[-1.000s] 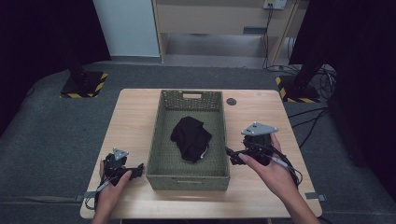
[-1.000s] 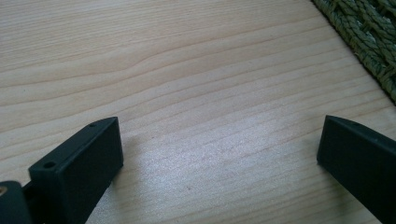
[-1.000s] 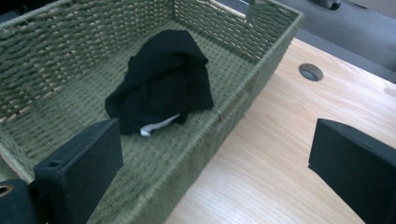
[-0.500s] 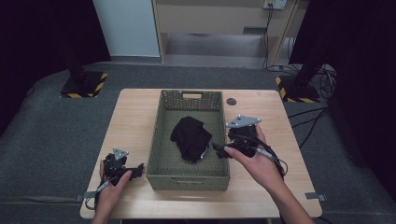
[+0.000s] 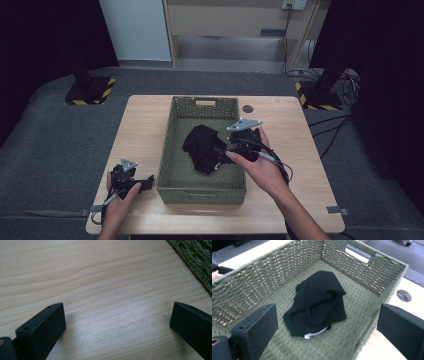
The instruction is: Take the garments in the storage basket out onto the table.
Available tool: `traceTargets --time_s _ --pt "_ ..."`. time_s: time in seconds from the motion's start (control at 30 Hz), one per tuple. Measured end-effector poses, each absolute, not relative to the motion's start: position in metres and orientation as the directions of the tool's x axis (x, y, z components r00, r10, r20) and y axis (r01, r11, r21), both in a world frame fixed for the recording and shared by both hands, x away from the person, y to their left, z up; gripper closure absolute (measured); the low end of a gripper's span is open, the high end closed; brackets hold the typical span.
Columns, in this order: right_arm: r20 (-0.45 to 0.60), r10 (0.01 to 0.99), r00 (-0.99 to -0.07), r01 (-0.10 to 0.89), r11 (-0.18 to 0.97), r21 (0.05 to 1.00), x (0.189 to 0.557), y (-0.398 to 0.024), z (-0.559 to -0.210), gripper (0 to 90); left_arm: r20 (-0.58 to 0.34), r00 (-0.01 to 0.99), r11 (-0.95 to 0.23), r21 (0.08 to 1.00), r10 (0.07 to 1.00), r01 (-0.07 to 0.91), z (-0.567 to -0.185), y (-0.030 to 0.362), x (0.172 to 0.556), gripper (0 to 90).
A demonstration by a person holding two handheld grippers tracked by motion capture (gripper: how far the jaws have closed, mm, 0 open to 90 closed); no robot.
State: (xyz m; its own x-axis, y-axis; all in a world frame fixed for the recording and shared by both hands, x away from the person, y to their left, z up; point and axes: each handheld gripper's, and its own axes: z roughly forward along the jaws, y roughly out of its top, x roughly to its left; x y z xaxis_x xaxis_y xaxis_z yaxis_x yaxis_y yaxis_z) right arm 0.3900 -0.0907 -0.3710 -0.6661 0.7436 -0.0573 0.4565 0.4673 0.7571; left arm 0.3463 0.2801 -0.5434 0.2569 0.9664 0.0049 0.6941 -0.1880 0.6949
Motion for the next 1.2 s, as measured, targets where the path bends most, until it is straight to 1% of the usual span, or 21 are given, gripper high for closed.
traceTargets --time_s 0.37,0.73,1.03,1.2 --pt "-0.051 0.745 -0.665 0.474 0.474 0.743 0.406 -0.071 -0.382 3.1 0.005 0.257 -0.188 0.695 0.966 0.694 -0.543 0.28 0.346 0.0" --pt "-0.043 0.741 -0.67 0.487 0.483 0.728 0.415 -0.056 -0.397 2.9 0.005 0.257 -0.188 0.695 0.966 0.694 -0.543 0.28 0.346 0.0" --pt "-0.037 0.753 -0.657 0.512 0.482 0.711 0.427 -0.05 -0.409 2.6 0.005 0.257 -0.188 0.695 0.966 0.694 -0.543 0.28 0.346 0.0" --pt "-0.021 0.762 -0.648 0.537 0.476 0.696 0.436 -0.043 -0.421 2.6 0.005 0.257 -0.188 0.695 0.967 0.694 -0.543 0.28 0.346 0.0"
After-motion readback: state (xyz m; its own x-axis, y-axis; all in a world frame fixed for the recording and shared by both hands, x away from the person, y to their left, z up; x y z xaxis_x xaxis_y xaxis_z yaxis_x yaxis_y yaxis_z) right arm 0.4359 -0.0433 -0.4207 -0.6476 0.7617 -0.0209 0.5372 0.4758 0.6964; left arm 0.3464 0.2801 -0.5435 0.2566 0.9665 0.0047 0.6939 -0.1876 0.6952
